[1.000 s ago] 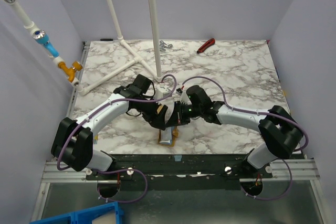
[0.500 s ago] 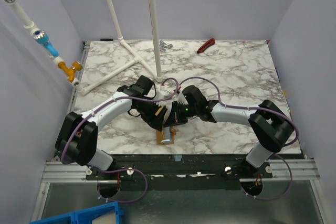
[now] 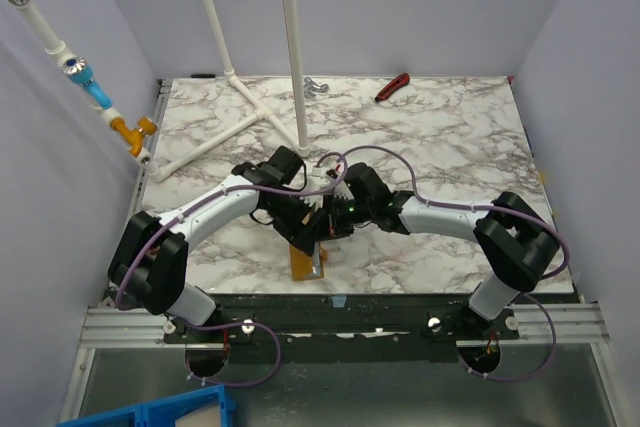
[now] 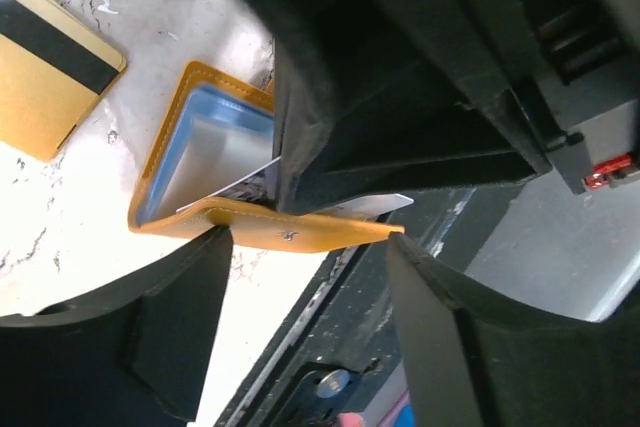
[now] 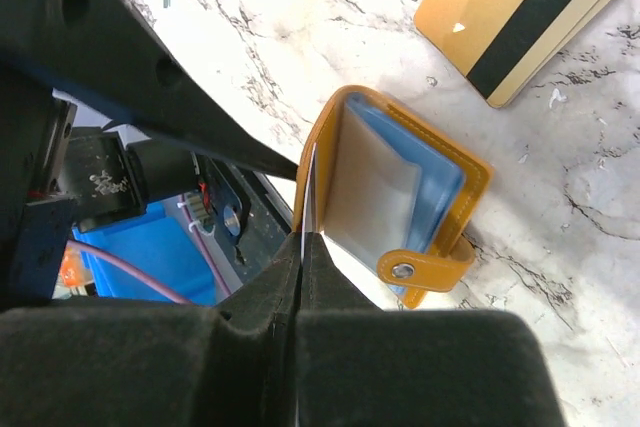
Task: Put the credit cards into the card holder
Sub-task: Open the card holder at the center of the board.
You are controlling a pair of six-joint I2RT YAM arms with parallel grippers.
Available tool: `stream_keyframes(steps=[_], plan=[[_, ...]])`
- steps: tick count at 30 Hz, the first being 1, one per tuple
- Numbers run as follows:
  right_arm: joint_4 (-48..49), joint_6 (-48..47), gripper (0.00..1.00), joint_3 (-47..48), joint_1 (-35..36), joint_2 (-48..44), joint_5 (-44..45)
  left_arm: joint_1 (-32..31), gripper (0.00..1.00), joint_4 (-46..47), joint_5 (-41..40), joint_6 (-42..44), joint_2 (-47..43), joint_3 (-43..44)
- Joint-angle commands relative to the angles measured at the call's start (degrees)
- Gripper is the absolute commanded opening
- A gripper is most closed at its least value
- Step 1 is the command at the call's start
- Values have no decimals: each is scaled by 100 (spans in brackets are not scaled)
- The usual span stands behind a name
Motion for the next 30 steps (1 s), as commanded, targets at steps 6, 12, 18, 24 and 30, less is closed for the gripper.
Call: stream_keyframes(steps=[6,12,18,24,30], plan=[[87,49,1,81,54,72,49,-838,58,-29,-2207,607,-395,-167],[-14,55,1,-97,55,165,159,-873,56,-146,-2329,625,-493,-122],[-13,77,1,-808,59,88,557,-873,47,-164,-2484,759,-641,-258],[-378,-196,1,-719,192,64,1056,-871,55,-389,-2061,623,-665,70],[-767,-178,1,-880,271,-120,1738,-908,58,-211,-2359,798,-517,-327]])
